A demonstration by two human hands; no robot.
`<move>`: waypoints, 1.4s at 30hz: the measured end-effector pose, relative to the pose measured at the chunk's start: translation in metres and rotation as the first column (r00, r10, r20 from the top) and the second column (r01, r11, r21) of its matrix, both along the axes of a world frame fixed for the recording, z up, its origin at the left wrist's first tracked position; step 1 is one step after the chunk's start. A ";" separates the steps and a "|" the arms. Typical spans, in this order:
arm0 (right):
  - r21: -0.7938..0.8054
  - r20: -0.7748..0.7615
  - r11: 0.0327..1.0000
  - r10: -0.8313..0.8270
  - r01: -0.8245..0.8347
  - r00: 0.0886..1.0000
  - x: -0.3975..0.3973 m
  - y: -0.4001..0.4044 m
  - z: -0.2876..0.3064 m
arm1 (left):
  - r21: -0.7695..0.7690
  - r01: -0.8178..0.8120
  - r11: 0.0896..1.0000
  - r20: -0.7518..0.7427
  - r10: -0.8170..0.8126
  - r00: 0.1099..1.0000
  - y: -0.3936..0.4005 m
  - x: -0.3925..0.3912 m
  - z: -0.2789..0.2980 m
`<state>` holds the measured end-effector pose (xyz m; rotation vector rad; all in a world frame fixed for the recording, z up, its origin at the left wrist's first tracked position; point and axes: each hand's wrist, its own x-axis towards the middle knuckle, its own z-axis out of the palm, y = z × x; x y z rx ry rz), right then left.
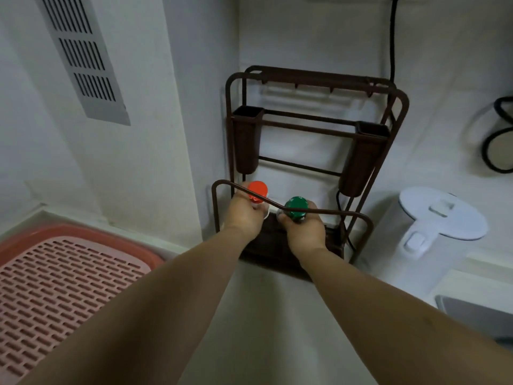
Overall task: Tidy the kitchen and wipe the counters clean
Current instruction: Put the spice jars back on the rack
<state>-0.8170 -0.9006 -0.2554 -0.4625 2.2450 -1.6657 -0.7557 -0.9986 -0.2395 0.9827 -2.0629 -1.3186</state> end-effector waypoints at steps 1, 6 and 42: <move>-0.004 0.017 1.000 -0.012 0.012 1.000 -0.007 -0.007 -0.003 | -0.010 0.003 1.000 0.016 -0.003 1.000 -0.006 -0.005 -0.002; 0.039 0.045 0.999 -0.034 0.032 0.998 -0.026 -0.025 -0.018 | 0.026 0.000 1.000 0.076 -0.002 0.997 -0.029 -0.018 -0.021; 0.656 -0.135 0.687 0.513 -0.311 0.848 0.042 0.074 0.036 | -0.195 0.295 0.935 0.594 -0.127 0.794 0.055 0.041 0.021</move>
